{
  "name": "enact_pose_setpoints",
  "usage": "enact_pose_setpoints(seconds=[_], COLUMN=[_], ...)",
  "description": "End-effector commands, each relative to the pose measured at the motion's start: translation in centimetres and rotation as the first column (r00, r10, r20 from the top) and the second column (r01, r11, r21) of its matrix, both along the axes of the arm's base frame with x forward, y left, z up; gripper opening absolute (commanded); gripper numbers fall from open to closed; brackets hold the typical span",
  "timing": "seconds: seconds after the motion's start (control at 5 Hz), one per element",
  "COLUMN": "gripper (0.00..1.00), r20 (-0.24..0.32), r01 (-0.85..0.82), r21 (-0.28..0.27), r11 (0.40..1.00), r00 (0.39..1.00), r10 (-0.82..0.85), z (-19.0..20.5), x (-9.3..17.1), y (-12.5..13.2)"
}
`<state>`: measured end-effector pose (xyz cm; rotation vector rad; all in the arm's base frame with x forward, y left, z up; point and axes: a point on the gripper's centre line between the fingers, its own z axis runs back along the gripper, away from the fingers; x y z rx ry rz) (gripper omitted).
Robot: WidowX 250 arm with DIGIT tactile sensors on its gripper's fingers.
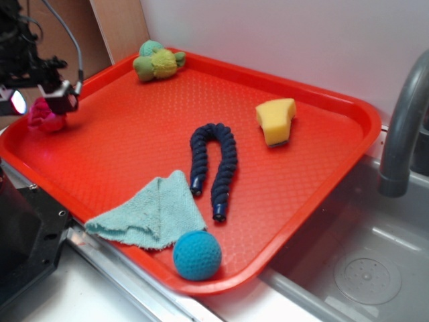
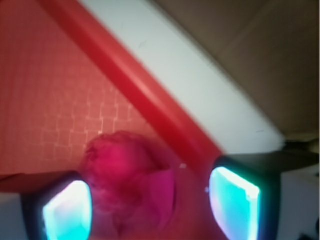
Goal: Grab the red paper.
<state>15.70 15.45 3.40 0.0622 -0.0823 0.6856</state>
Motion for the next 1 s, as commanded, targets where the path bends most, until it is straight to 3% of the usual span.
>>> enact_pose_setpoints(seconds=[0.0, 0.4, 0.6, 0.8], gripper=[0.00, 0.00, 0.00, 0.41], r20=[-0.148, -0.165, -0.136, -0.071], r01=[-0.012, 0.039, 0.142, 0.219], r21=[-0.009, 0.016, 0.025, 0.023], r11=[1.000, 0.999, 0.990, 0.975], r00=[0.989, 0.986, 0.981, 0.974], r10=[0.011, -0.036, -0.138, -0.217], z=[-2.6, -1.3, 2.3, 5.6], x=[1.7, 2.1, 2.6, 2.3], y=[-2.5, -4.2, -6.6, -7.7])
